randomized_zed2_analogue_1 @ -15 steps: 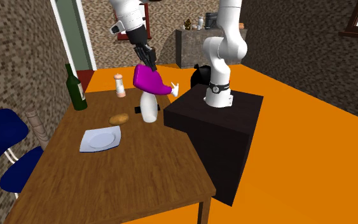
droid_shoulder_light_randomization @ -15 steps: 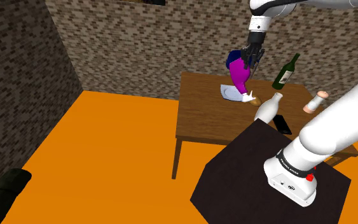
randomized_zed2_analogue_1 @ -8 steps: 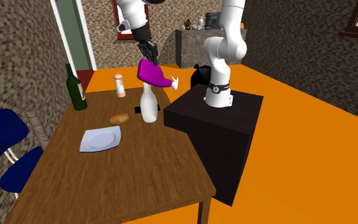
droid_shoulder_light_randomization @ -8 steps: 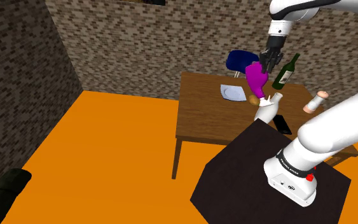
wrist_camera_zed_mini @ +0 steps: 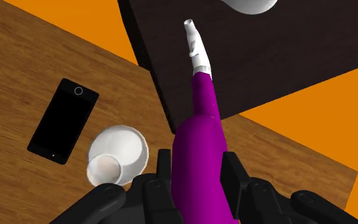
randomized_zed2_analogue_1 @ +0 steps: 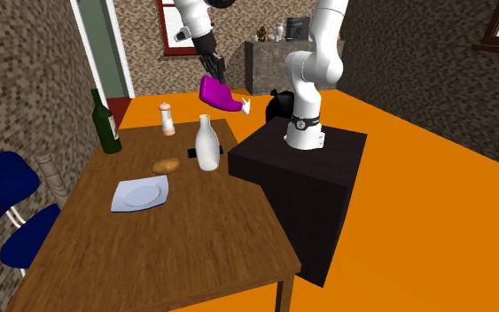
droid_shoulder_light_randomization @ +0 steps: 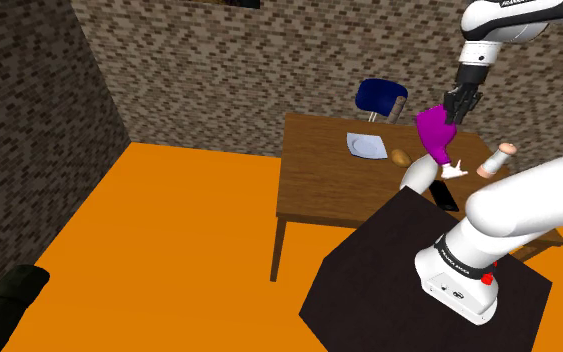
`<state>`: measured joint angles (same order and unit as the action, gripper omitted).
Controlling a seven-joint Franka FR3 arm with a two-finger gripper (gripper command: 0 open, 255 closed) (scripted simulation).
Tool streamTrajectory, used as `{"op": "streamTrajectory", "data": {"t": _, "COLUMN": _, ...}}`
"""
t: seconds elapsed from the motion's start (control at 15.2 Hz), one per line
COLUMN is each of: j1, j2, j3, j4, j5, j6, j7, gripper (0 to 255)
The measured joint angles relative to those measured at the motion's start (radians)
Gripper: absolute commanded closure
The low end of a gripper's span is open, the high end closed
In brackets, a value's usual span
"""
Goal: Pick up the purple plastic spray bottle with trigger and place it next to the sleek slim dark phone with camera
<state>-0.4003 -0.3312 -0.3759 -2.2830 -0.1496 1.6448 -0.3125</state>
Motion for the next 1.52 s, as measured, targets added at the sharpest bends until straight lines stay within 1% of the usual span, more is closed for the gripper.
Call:
{"op": "streamTrajectory", "data": {"t": 0.59, "j1": -0.112, "j2": -0.079, "j3": -0.13, "j4": -0.037, "j5": -0.142, "j6": -0.013, "j7": -0.184, "gripper": 255}}
{"op": "streamTrajectory", "data": {"t": 0.86, "j1": -0.124, "j2": -0.064, "j3": -0.158, "j4": -0.065, "j5": -0.159, "j6": 0.035, "j7": -0.208, "gripper": 255}}
{"op": "streamTrajectory", "data": {"t": 1.52, "j1": -0.123, "j2": -0.005, "j3": -0.192, "j4": -0.155, "j5": -0.162, "j6": 0.181, "j7": -0.208, "gripper": 255}}
